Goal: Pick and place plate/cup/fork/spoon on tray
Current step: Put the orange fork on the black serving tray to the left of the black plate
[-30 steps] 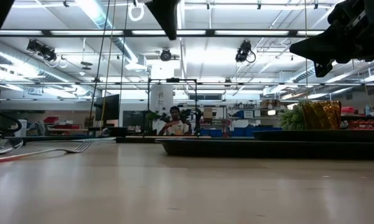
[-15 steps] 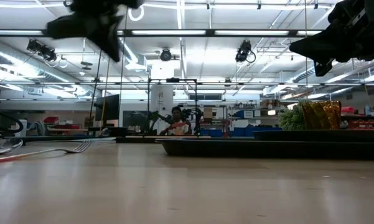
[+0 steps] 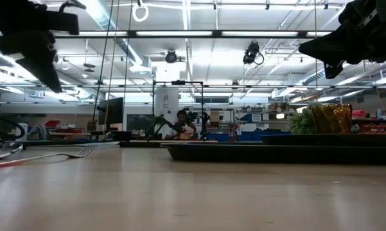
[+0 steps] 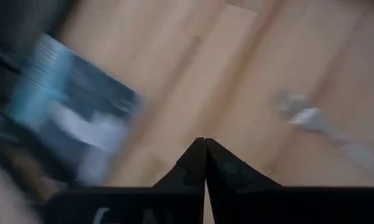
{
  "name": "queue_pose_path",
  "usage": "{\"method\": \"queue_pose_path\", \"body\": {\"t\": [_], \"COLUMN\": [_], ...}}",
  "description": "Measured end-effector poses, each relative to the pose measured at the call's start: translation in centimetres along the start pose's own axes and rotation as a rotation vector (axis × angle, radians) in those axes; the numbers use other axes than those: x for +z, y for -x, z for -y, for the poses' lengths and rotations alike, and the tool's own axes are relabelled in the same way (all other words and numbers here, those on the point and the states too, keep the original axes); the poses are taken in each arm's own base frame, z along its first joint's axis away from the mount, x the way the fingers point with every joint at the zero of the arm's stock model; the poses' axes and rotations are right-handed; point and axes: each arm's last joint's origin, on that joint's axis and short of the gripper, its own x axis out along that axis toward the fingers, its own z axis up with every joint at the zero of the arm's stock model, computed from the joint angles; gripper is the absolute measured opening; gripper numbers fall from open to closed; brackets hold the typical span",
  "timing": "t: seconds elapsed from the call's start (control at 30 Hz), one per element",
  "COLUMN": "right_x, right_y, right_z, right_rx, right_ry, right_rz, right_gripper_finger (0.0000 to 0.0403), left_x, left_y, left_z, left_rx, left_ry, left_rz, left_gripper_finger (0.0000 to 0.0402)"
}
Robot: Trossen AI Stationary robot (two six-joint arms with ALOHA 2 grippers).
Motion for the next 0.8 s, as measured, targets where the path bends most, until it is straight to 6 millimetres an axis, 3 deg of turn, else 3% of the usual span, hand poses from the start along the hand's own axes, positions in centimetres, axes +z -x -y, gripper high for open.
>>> {"method": "queue_pose_path", "body": {"t": [0.13, 0.3, 0.63, 0.8], "right_x": [0.0, 0.0, 0.0, 0.1], "right_y": [0.0, 0.0, 0.0, 0.0], "right_z": [0.0, 0.0, 0.0, 0.0], "right_rx": [0.000, 0.000, 0.001, 0.001], "right_ry": [0.000, -0.001, -0.002, -0.003], "right_rz": [0.000, 0.000, 0.005, 0.007], "right_gripper_finger": [0.0027, 0.0027, 0.0027, 0.0027], "left_x": [-0.5, -0.8, -0.6, 0.1], "left_y": [-0.9, -2.9, -5.5, -6.1], "left_z": [-0.3, 0.5, 3.5, 5.0], "left_rx": [-0.224, -0.342, -0.284, -0.257], "left_ry": [0.284, 0.477, 0.449, 0.455], "left_rz": [-0.019, -0.097, -0.246, -0.289], "left_gripper_finger": [0.0009, 0.0017, 0.0133, 0.0156]}}
